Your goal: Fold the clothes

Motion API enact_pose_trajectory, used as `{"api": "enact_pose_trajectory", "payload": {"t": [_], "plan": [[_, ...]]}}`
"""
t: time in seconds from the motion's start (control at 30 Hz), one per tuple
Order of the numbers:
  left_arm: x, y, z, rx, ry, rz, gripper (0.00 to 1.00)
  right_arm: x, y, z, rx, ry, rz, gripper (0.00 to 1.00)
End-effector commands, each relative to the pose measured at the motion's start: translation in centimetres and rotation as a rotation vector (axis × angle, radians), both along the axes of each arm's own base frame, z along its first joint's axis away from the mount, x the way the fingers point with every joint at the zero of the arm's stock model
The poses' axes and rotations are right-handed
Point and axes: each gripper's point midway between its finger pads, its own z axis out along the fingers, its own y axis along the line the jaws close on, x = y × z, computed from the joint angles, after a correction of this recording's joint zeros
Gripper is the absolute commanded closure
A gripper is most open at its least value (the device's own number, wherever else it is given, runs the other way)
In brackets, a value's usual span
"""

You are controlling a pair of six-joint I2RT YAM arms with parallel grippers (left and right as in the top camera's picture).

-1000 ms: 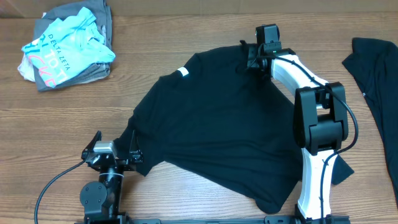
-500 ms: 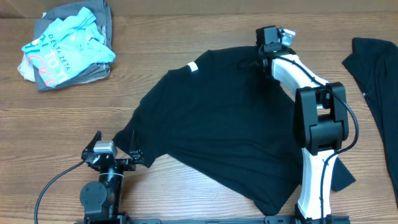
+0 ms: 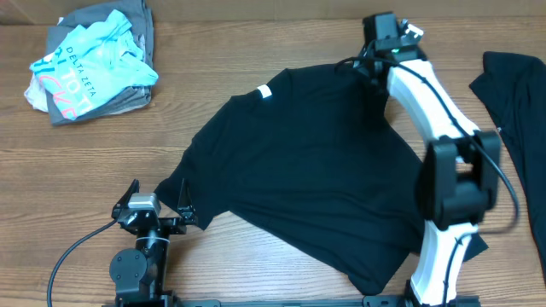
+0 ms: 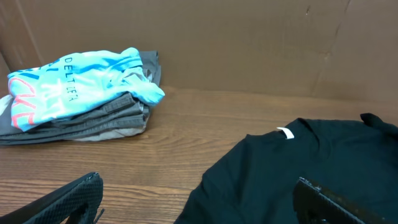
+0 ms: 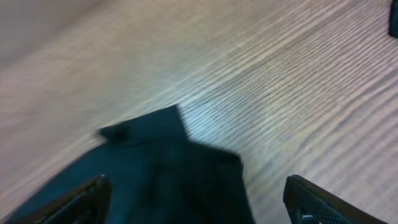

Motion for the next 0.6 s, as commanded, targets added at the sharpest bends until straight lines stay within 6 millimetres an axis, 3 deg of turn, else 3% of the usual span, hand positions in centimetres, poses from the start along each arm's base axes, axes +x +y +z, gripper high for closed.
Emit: {"api": "enact_pose_trajectory", "payload": {"t": [0.0, 0.1, 0.17, 0.23, 0.27, 0.33, 0.57], "plan": [[0.0, -0.1, 0.0, 0.027, -0.004, -0.003, 0.00, -0.6, 2.0, 9.2, 0.147, -0.157, 0.063, 0.01], [0.0, -0.1, 0.0, 0.027, -0.005, -0.003, 0.00, -3.4, 3.4, 13.8, 0.235, -0.190, 0.128, 0.00], [0.0, -0.1, 0.0, 0.027, -0.004, -0.003, 0.00, -5.4, 4.9, 15.0, 0.316, -0.162, 0.190, 0.00], [0.0, -0.1, 0.0, 0.027, -0.004, -0.003, 0.00, -7.2, 5.9, 15.3, 0.363, -0.115, 0.245, 0.04], [0.0, -0.1, 0.0, 0.027, -0.004, -0.003, 0.00, -8.2, 6.2, 15.2, 0.384, -0.084, 0.259, 0.18], [0.0, -0.1, 0.0, 0.027, -0.004, -0.003, 0.00, -10.0, 6.5, 14.9, 0.415, -0.022, 0.254, 0.28], [0.0, -0.1, 0.0, 0.027, -0.004, -0.003, 0.00, -17.8, 4.3, 14.1, 0.442, 0.188, 0.005, 0.28]]}}
